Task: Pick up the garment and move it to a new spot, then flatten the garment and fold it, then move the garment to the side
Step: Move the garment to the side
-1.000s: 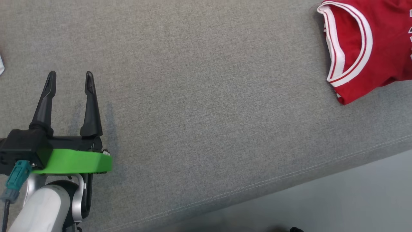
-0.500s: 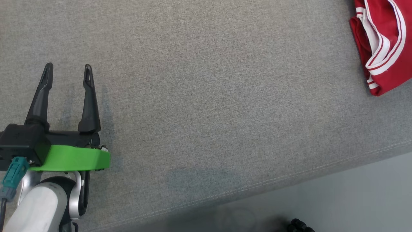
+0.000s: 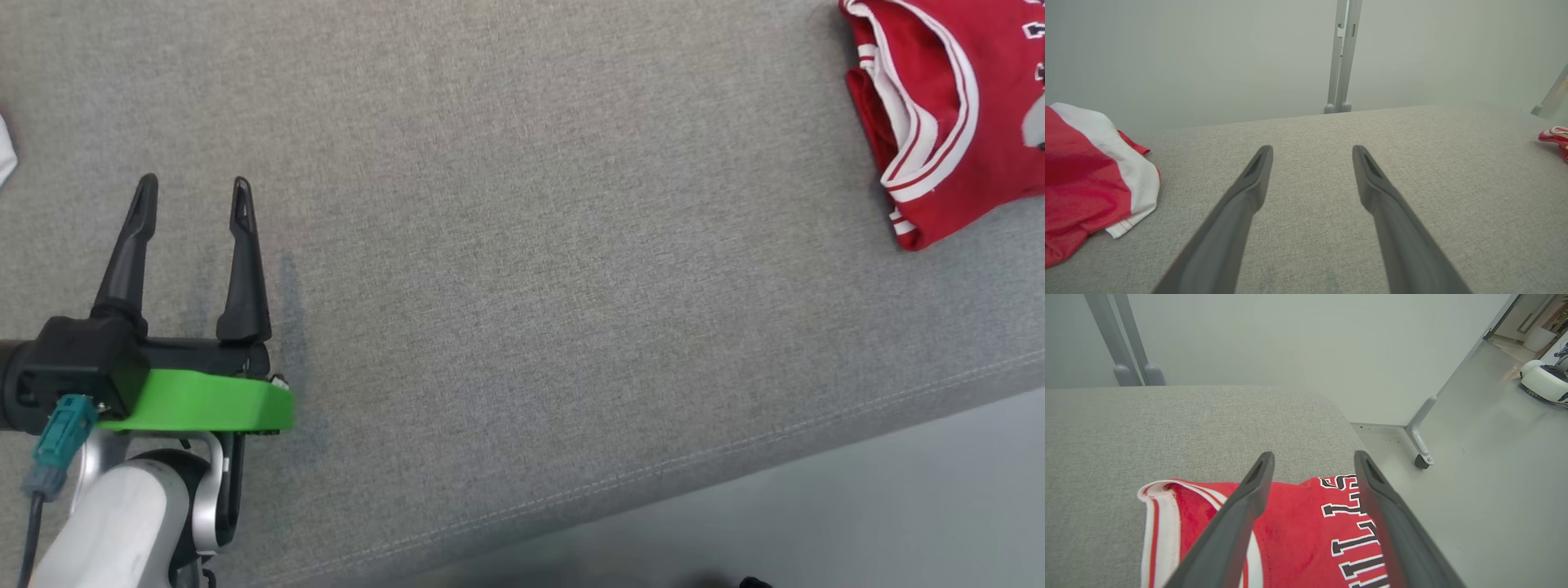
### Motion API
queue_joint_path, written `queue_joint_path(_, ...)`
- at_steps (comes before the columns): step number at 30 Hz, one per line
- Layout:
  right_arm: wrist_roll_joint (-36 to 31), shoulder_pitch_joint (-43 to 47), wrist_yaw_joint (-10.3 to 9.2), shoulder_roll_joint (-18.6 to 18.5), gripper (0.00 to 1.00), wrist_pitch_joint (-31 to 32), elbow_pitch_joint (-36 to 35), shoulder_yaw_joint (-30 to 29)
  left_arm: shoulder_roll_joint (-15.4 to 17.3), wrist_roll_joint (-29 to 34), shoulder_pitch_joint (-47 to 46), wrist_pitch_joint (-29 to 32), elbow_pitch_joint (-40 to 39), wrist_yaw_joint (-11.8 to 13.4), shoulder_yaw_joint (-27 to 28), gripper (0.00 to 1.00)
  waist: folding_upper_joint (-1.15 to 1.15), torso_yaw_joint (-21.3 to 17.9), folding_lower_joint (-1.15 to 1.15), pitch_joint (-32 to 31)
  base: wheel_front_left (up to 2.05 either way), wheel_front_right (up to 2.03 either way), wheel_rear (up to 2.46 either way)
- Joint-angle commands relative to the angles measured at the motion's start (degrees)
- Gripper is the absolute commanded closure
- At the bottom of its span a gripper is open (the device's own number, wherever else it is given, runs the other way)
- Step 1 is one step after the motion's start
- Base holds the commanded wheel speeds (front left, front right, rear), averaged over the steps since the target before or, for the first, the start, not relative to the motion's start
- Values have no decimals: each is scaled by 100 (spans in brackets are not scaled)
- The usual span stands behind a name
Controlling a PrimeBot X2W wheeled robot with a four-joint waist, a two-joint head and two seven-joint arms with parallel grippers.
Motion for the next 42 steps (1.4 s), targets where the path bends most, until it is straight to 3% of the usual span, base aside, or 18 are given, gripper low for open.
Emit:
queue_joint_path(1,-91,140,-8,56,0,-24,-190,66,-60,-60,-47,-86,100,-52,-18,0,0,-24,0,-330,0,0,0)
queue_joint_path(9,-97,723,-8,460,0,-22,-1328,435,-420,-512,257,-633,1010,-291,22,0,0,17,0,-1412,0,0,0)
queue_joint_path(18,-15,1662,-8,892,0,-23,-2068,451,-502,-723,789,-893,1709,-463,100,0,0,234,0,-2175,0,0,0)
queue_joint_path(34,-713,3538,-8,1731,0,-17,-3493,-255,-422,-854,1548,-1014,2106,-698,234,0,0,546,0,-2727,0,0,0)
queue_joint_path(42,-1175,4525,-8,2204,0,173,-4486,-658,-715,-841,1965,-1035,2031,-723,381,0,0,628,0,-2841,0,0,0)
